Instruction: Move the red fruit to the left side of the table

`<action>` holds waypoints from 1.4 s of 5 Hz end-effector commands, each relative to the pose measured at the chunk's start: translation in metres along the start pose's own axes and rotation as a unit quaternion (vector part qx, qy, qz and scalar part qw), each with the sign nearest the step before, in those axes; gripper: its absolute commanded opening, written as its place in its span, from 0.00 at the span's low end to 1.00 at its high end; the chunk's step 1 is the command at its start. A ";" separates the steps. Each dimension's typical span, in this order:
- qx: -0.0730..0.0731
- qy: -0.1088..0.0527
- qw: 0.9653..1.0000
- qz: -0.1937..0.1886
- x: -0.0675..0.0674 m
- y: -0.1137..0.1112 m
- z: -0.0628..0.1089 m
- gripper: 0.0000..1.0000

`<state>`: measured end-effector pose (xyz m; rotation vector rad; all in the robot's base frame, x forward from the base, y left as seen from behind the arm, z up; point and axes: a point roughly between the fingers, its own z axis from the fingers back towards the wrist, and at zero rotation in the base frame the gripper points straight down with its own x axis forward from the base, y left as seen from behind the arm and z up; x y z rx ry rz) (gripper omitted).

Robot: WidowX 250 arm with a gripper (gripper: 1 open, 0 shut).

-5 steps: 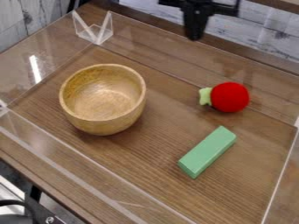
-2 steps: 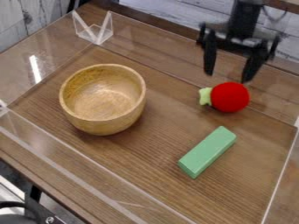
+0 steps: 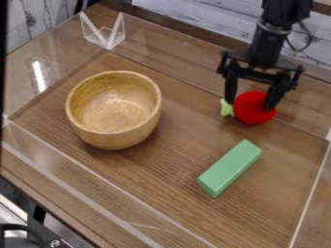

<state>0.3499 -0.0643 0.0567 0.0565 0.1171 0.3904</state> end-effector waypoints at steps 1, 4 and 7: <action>-0.019 -0.022 0.999 0.040 0.013 0.005 0.022 0.00; -0.079 -0.056 0.990 0.098 0.020 0.044 0.089 0.00; -0.053 -0.035 0.997 0.032 0.000 0.004 0.040 1.00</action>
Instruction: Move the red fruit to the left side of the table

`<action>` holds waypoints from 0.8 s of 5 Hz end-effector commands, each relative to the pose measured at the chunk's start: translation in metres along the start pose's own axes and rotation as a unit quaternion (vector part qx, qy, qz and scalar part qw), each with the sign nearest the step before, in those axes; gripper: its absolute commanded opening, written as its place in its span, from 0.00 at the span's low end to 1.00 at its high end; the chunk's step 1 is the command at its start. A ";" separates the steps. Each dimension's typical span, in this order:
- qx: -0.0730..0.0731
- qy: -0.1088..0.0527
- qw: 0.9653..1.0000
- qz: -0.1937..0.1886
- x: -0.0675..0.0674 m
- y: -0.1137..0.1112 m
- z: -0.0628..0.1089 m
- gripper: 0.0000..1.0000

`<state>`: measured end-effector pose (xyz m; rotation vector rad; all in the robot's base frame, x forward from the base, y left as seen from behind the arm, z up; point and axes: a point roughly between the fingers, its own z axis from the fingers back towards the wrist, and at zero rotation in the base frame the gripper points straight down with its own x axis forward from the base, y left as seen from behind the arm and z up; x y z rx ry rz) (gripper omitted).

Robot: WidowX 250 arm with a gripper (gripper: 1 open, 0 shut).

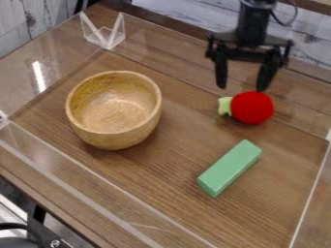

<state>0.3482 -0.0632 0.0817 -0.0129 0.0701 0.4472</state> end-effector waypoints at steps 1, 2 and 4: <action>-0.009 -0.012 0.999 0.031 -0.001 -0.012 0.005 1.00; 0.000 -0.005 1.000 0.021 -0.005 -0.009 -0.012 1.00; -0.018 -0.017 1.000 -0.006 0.008 -0.002 0.026 0.00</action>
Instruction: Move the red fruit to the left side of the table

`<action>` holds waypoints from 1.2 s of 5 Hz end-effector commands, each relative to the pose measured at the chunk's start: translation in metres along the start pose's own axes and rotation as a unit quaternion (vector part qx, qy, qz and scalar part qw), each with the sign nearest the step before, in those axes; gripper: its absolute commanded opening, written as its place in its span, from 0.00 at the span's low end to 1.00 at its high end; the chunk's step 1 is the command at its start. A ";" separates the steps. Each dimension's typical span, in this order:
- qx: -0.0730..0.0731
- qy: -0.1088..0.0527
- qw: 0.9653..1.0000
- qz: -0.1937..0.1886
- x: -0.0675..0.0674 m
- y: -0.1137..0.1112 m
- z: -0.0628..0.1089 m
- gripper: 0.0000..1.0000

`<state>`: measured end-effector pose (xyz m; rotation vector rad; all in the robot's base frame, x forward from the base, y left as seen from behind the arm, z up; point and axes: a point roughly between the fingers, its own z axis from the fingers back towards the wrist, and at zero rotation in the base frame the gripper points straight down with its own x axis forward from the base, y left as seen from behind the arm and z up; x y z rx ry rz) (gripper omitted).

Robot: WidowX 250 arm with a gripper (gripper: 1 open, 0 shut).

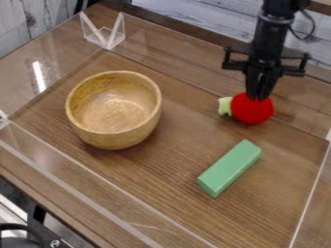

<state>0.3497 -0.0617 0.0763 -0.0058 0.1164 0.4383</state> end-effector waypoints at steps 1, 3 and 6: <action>-0.049 -0.051 0.997 0.021 0.007 0.008 0.065 0.00; -0.048 -0.045 0.996 0.064 0.007 0.000 0.060 1.00; -0.016 -0.027 0.999 0.026 0.002 -0.006 0.009 1.00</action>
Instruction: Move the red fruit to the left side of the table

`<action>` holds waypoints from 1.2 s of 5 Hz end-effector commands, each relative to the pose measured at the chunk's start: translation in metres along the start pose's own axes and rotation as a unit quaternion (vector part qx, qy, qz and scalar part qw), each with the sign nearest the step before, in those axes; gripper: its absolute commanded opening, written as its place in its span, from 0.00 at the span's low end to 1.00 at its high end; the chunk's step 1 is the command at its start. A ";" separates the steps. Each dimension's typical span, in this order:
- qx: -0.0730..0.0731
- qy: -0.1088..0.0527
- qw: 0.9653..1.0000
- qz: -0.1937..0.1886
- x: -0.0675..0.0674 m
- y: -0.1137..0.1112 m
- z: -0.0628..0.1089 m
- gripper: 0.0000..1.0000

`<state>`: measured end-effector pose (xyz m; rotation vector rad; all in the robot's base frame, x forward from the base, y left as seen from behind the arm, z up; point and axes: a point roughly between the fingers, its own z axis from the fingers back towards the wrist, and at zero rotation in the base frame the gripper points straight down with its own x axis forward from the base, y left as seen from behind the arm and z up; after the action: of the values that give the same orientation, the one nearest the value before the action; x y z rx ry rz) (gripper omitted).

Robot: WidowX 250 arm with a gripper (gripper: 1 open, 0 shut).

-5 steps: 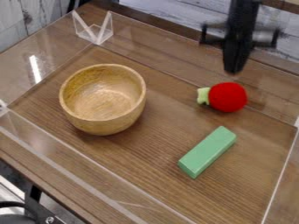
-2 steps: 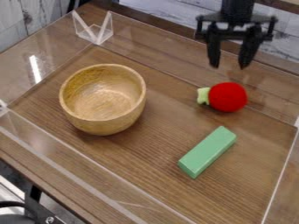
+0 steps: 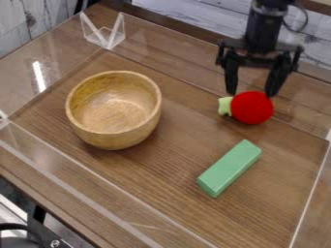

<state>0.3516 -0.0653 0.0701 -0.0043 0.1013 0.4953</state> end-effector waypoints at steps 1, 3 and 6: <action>-0.004 -0.015 1.000 -0.023 0.002 -0.006 0.003 1.00; -0.017 -0.019 0.999 -0.048 -0.004 -0.011 0.014 0.00; -0.070 -0.042 0.996 -0.019 0.007 0.015 0.088 0.00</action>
<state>0.3554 -0.0462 0.1344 -0.0990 0.0508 0.4684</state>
